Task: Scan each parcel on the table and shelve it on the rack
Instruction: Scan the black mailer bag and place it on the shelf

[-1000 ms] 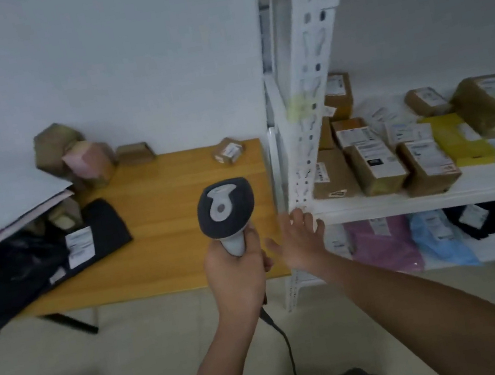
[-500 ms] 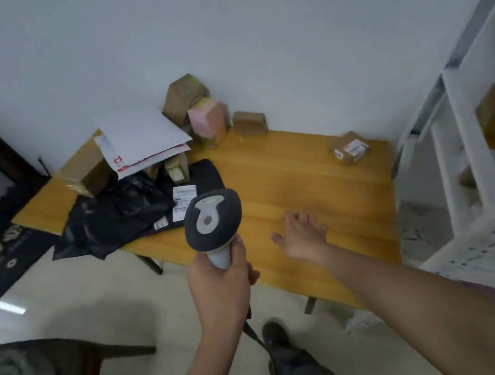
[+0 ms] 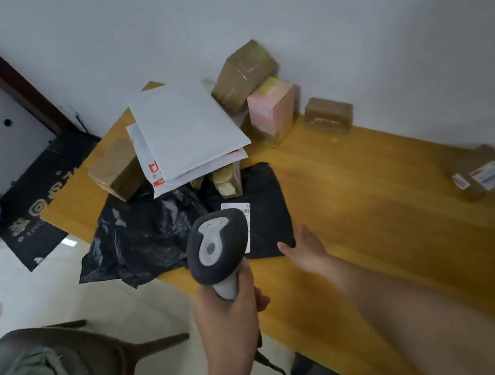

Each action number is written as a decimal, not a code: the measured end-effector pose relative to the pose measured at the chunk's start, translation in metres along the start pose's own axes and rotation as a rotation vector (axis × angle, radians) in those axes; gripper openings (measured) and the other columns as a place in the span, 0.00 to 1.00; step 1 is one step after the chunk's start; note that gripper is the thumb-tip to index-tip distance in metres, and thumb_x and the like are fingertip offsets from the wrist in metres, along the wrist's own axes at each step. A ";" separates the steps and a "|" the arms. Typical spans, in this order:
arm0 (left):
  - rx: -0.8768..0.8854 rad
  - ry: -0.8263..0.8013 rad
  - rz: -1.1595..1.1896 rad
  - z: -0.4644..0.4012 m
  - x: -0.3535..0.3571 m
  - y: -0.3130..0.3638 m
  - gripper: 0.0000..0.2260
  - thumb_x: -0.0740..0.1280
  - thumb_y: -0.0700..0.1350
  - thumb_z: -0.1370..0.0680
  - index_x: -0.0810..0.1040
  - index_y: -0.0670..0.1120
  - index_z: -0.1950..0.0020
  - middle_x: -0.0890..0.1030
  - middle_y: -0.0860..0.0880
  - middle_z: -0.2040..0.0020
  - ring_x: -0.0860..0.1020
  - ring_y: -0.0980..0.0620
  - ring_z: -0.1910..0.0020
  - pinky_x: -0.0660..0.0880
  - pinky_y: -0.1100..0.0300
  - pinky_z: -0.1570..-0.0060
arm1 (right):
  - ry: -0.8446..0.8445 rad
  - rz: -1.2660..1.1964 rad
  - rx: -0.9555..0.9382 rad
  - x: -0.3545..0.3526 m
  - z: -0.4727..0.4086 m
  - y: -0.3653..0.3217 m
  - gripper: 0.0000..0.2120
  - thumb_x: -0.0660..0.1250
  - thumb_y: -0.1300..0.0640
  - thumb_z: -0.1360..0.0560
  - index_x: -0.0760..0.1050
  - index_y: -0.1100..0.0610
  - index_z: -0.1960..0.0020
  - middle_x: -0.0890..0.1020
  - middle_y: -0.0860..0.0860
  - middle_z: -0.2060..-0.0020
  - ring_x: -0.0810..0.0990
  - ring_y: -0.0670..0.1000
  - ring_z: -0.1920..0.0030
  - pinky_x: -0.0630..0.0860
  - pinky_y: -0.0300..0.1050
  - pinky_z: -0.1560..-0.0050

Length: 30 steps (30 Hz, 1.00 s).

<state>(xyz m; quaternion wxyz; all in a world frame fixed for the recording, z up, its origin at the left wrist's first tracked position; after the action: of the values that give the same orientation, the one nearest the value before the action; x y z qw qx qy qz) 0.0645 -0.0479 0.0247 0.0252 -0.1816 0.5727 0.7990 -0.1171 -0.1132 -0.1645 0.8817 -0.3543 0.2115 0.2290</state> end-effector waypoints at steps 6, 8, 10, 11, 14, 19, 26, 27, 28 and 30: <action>-0.069 -0.037 -0.031 -0.034 0.012 -0.014 0.18 0.67 0.44 0.21 0.77 0.34 0.68 0.80 0.43 0.75 0.81 0.47 0.73 0.77 0.63 0.71 | 0.046 -0.312 0.243 0.011 -0.041 0.009 0.28 0.68 0.47 0.23 0.67 0.62 0.29 0.74 0.56 0.35 0.75 0.58 0.40 0.74 0.49 0.43; -0.078 -0.062 -0.075 -0.042 0.015 -0.017 0.19 0.67 0.45 0.21 0.77 0.35 0.69 0.80 0.44 0.75 0.81 0.46 0.72 0.80 0.54 0.67 | 0.057 -0.325 0.260 0.010 -0.049 0.011 0.22 0.65 0.51 0.21 0.71 0.62 0.31 0.77 0.57 0.37 0.77 0.57 0.43 0.76 0.48 0.49; -0.072 -0.095 -0.099 -0.046 0.019 -0.017 0.20 0.67 0.45 0.21 0.77 0.36 0.70 0.80 0.44 0.75 0.81 0.46 0.72 0.80 0.51 0.66 | 0.102 -0.333 0.293 -0.001 -0.050 0.015 0.21 0.62 0.52 0.19 0.71 0.61 0.30 0.76 0.56 0.37 0.77 0.58 0.42 0.76 0.47 0.52; -0.066 -0.113 -0.108 -0.047 0.021 -0.015 0.20 0.67 0.45 0.20 0.77 0.37 0.69 0.80 0.45 0.75 0.81 0.45 0.72 0.80 0.52 0.67 | 0.134 -0.344 0.302 -0.010 -0.049 0.019 0.20 0.62 0.53 0.19 0.70 0.60 0.30 0.76 0.56 0.36 0.77 0.58 0.42 0.76 0.47 0.53; -0.077 -0.168 -0.123 -0.047 0.029 -0.010 0.19 0.66 0.46 0.20 0.76 0.38 0.69 0.80 0.44 0.75 0.81 0.43 0.71 0.79 0.50 0.67 | 0.255 -0.373 0.320 -0.052 -0.039 0.033 0.21 0.60 0.57 0.20 0.68 0.60 0.28 0.75 0.56 0.36 0.77 0.58 0.43 0.75 0.48 0.52; -0.053 -0.268 -0.108 -0.045 0.048 -0.001 0.13 0.67 0.45 0.20 0.77 0.38 0.61 0.79 0.44 0.74 0.79 0.39 0.70 0.79 0.41 0.67 | 0.415 -0.327 0.375 -0.126 -0.019 0.081 0.08 0.60 0.58 0.21 0.71 0.56 0.43 0.74 0.56 0.47 0.75 0.57 0.52 0.72 0.48 0.57; -0.017 -0.426 -0.133 -0.040 0.083 0.004 0.15 0.67 0.46 0.20 0.77 0.36 0.60 0.80 0.44 0.73 0.80 0.47 0.72 0.79 0.58 0.70 | 0.459 -0.349 0.551 -0.146 0.015 0.141 0.13 0.61 0.61 0.22 0.63 0.58 0.64 0.66 0.53 0.67 0.66 0.50 0.69 0.66 0.44 0.67; -0.020 -0.453 -0.136 -0.038 0.088 0.003 0.15 0.67 0.47 0.20 0.78 0.36 0.59 0.80 0.44 0.73 0.80 0.48 0.72 0.78 0.61 0.71 | 0.382 -0.276 0.578 -0.136 0.017 0.145 0.11 0.61 0.59 0.21 0.66 0.58 0.62 0.68 0.55 0.64 0.68 0.51 0.67 0.67 0.45 0.64; -0.023 -0.479 -0.147 -0.036 0.094 0.003 0.16 0.67 0.48 0.20 0.78 0.35 0.59 0.80 0.44 0.73 0.81 0.49 0.73 0.77 0.63 0.72 | 0.338 -0.208 0.576 -0.128 0.021 0.145 0.06 0.62 0.58 0.22 0.71 0.60 0.54 0.72 0.58 0.57 0.73 0.54 0.59 0.71 0.48 0.57; -0.027 -0.529 -0.176 -0.031 0.104 0.001 0.17 0.66 0.48 0.20 0.78 0.35 0.59 0.81 0.45 0.73 0.81 0.50 0.73 0.76 0.64 0.71 | 0.453 -0.071 0.482 -0.120 0.025 0.147 0.26 0.66 0.54 0.23 0.63 0.59 0.28 0.67 0.60 0.34 0.68 0.60 0.34 0.68 0.53 0.37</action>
<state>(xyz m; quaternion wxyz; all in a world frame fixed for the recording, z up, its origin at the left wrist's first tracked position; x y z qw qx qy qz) -0.0244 -0.0943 -0.0166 0.2407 -0.0163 0.5174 0.8210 -0.2897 -0.0308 -0.1611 0.8781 -0.1847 0.4376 0.0572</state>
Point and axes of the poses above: each hand's wrist, its own z-axis away from the middle knuckle, its own x-axis out of the palm, y = z × x, the point moved 6 cm from there along -z, towards the middle knuckle
